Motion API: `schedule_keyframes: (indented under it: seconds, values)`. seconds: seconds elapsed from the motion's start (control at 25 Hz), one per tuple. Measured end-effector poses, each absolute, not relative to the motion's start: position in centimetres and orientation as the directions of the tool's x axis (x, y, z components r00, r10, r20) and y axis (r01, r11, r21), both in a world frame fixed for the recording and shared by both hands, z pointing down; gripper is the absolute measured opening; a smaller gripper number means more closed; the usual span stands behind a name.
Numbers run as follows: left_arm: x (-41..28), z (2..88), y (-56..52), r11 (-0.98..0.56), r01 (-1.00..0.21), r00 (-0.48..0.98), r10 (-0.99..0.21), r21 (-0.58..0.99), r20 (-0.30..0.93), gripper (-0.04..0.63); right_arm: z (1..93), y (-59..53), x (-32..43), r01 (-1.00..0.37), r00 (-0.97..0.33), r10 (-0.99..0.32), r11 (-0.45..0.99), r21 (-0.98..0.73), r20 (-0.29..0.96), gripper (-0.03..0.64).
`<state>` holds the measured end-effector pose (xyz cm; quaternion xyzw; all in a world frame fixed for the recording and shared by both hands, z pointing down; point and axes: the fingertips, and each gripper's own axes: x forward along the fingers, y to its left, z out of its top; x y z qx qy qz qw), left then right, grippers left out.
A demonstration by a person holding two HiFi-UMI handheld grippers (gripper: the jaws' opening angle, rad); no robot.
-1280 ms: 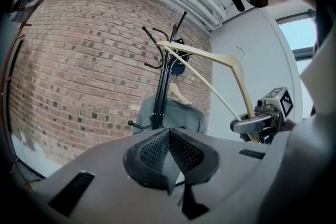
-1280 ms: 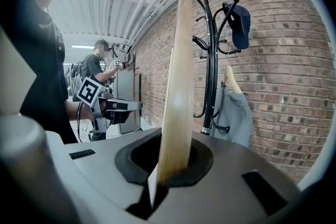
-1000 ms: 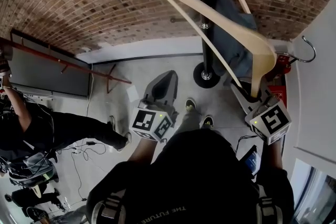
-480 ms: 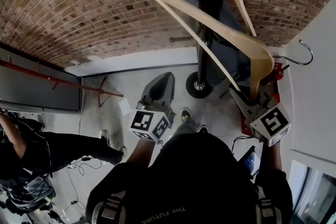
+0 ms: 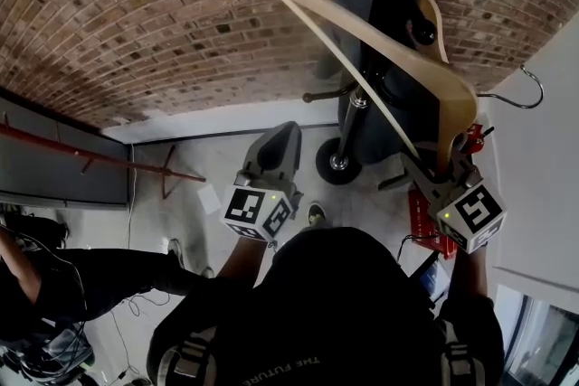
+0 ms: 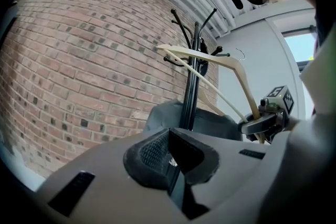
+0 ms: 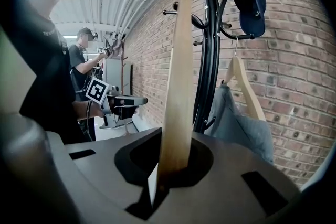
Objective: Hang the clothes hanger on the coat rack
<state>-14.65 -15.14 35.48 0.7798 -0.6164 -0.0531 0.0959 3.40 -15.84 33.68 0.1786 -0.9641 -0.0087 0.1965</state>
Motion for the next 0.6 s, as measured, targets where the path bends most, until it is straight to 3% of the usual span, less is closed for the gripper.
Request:
schedule_keyframes:
  seconds: [0.32,0.6]
  values:
    - [-17.5,35.9,-17.1,-0.246,-0.942,0.261,-0.965,0.226,0.036,0.020,33.6,-17.9,1.7,-0.356,-0.842,-0.355,0.931,0.075,0.406,0.026]
    - [-18.8,37.5,-18.2,-0.278,-0.929,0.299,-0.953,0.244,0.053,0.020,34.0,-19.1,1.4,-0.326,-0.797,-0.335,0.939,0.109,0.503,0.026]
